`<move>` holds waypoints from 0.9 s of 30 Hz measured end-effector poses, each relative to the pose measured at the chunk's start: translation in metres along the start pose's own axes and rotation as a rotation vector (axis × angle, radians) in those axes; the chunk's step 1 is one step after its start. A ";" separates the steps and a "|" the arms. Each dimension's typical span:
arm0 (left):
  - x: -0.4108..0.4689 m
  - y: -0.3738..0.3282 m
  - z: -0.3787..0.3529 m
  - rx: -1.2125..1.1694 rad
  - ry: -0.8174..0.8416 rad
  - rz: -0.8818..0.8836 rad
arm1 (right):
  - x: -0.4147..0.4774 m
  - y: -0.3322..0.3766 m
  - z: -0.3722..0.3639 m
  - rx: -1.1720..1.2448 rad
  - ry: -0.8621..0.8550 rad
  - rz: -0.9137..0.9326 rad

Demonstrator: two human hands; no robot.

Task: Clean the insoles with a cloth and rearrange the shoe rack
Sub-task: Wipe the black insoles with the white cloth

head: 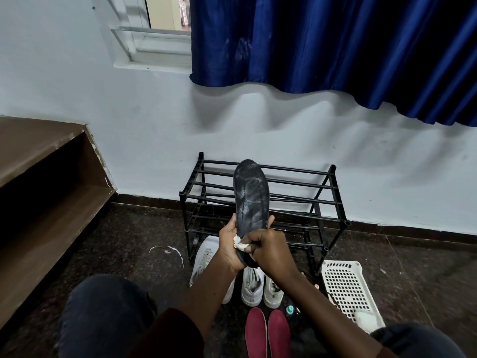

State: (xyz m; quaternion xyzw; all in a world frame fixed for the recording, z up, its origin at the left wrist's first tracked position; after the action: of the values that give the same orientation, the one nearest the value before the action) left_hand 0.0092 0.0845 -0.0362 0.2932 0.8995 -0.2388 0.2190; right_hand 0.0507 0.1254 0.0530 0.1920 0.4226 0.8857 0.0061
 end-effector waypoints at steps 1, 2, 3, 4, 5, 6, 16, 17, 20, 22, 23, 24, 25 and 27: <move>0.001 0.002 0.002 0.042 -0.027 0.000 | 0.002 0.001 0.001 0.003 -0.017 -0.018; -0.002 0.004 0.001 0.071 -0.037 0.004 | 0.005 0.005 0.002 -0.001 -0.044 -0.011; -0.004 0.006 -0.001 0.081 -0.039 0.013 | 0.010 0.009 0.003 -0.008 -0.079 0.014; -0.006 0.008 -0.003 0.056 -0.041 0.021 | 0.014 0.013 0.005 -0.019 -0.119 0.043; -0.007 0.008 -0.003 0.025 -0.047 0.020 | 0.019 0.015 0.006 -0.024 -0.155 0.063; -0.007 0.008 -0.002 0.008 -0.067 0.015 | 0.023 0.015 0.006 -0.025 -0.179 0.071; -0.007 0.010 -0.003 -0.022 0.024 0.031 | -0.002 0.026 -0.008 -0.141 -0.109 0.254; -0.006 0.012 -0.003 -0.018 0.042 0.030 | -0.003 0.024 -0.005 -0.112 -0.118 0.248; -0.003 0.013 0.004 0.004 0.006 0.010 | -0.012 0.020 -0.003 -0.086 -0.082 0.284; -0.002 0.014 0.006 0.004 -0.014 0.028 | -0.018 0.020 -0.003 -0.113 -0.056 0.315; -0.004 0.015 0.006 0.001 -0.019 0.034 | -0.020 0.020 -0.002 -0.104 -0.062 0.320; -0.003 0.015 0.009 0.005 -0.030 0.038 | -0.021 0.019 0.001 -0.092 -0.082 0.330; -0.002 0.016 0.010 0.007 -0.034 0.038 | -0.022 0.020 0.002 -0.097 -0.093 0.353; -0.005 0.018 0.008 0.003 -0.022 0.052 | -0.019 0.017 -0.006 -0.164 0.002 0.345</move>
State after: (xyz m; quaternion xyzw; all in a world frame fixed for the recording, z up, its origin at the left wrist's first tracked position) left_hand 0.0260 0.0908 -0.0455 0.3141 0.8887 -0.2377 0.2347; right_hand 0.0694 0.1067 0.0562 0.2595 0.3097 0.9054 -0.1306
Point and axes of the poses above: each hand's wrist, its own x-axis towards the middle knuckle, its own z-axis out of the back of the hand, y = z × x, the point moved 8 cm from there along x, towards the middle knuckle, and after that the axes turned 15 degrees about -y, right-handed, at the moved point
